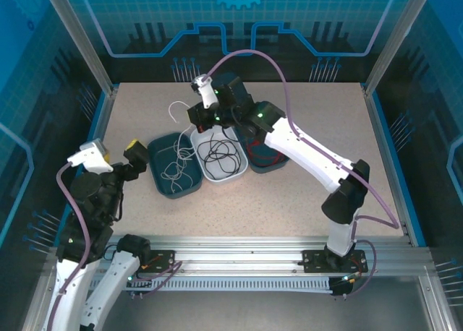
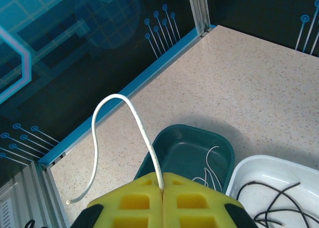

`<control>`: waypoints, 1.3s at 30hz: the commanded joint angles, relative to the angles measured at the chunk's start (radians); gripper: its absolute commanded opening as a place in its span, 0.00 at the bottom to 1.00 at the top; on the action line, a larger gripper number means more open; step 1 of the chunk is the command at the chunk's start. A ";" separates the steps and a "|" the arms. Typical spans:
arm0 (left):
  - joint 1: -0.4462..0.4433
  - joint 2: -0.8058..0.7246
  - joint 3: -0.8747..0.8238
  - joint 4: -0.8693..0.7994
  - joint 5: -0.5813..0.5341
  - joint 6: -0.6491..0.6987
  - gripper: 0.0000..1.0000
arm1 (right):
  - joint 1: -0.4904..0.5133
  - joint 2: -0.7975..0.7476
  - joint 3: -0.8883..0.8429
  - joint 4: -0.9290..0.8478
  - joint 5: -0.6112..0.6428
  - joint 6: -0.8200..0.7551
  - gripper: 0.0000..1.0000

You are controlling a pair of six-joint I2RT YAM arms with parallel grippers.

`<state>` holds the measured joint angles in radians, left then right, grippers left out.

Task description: Untangle the cables

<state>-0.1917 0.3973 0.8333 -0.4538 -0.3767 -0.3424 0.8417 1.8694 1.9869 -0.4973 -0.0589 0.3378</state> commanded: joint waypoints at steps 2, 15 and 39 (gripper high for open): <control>0.008 -0.033 -0.033 0.069 -0.008 -0.014 0.99 | 0.027 0.099 0.108 -0.005 -0.009 -0.031 0.00; 0.008 -0.076 -0.023 0.049 -0.018 0.022 0.99 | 0.070 0.425 0.425 0.003 0.026 -0.081 0.00; 0.009 -0.008 -0.051 0.047 0.041 -0.005 0.99 | 0.073 0.537 0.390 -0.164 0.085 -0.080 0.18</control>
<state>-0.1917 0.3790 0.7914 -0.4206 -0.3580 -0.3386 0.9028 2.4355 2.3947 -0.6296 0.0189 0.2676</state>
